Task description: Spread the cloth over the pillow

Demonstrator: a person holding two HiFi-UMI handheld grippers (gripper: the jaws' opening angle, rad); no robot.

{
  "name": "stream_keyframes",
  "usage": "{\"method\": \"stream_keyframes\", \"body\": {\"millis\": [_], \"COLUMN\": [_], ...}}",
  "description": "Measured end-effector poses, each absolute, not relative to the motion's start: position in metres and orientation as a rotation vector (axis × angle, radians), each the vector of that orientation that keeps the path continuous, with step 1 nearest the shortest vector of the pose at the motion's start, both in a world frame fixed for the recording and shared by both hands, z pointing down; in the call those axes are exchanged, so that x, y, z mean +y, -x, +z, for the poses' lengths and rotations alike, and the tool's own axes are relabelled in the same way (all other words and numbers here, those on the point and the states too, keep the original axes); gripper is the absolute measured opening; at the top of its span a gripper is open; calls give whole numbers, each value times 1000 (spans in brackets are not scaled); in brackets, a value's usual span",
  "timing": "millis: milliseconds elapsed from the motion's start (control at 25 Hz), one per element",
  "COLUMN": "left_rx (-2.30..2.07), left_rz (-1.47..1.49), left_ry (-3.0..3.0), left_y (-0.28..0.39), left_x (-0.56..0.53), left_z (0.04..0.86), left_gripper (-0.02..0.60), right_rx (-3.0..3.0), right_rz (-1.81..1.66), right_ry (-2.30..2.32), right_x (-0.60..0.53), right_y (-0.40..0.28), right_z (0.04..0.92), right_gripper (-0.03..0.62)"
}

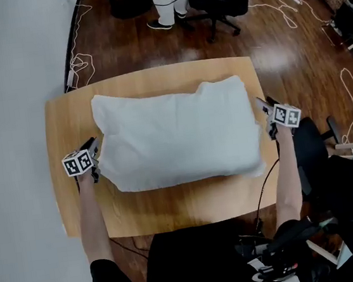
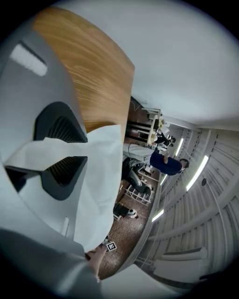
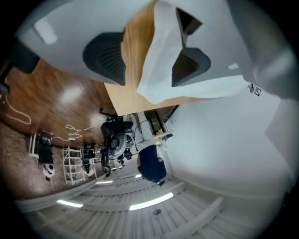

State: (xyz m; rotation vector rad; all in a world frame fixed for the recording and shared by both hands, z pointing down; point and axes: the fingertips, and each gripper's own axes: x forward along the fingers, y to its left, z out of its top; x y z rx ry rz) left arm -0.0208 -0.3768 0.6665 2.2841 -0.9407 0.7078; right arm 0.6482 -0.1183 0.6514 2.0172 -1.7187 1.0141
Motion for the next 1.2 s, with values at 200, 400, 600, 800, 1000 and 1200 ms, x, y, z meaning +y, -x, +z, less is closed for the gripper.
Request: {"method": "stream_keyframes", "body": {"millis": [200,400,600,800,1000,1200], "left_rx": [-596,-577,-628,-575,-669,-635], "left_rz": [724,321,-159,-236,-32,81], "left_ry": [-2219,-1991,-1792,-2038,-1937,-1853], "left_y": [68,107,110,85,93,67], "left_x": [-245,-213,-243,-211,-183,-199], "left_z": [694,691,666,608,648,702], "left_gripper": [89,121,57,2,2,296], "right_rx": [-1928,-1905,-1767,-1745,-1624,-1630], "right_rz": [1051,1067,988,922,916,1061], "right_ry": [-1923,-1706,-1519,-1583,-1452,-1335], "right_x": [43,141,114,129,149,147], "right_y": [-556,-470,-445,-482,-512,-468], "right_z": [635,635,660,615,667,716], "right_gripper": [314,331,164,2,351,282]}}
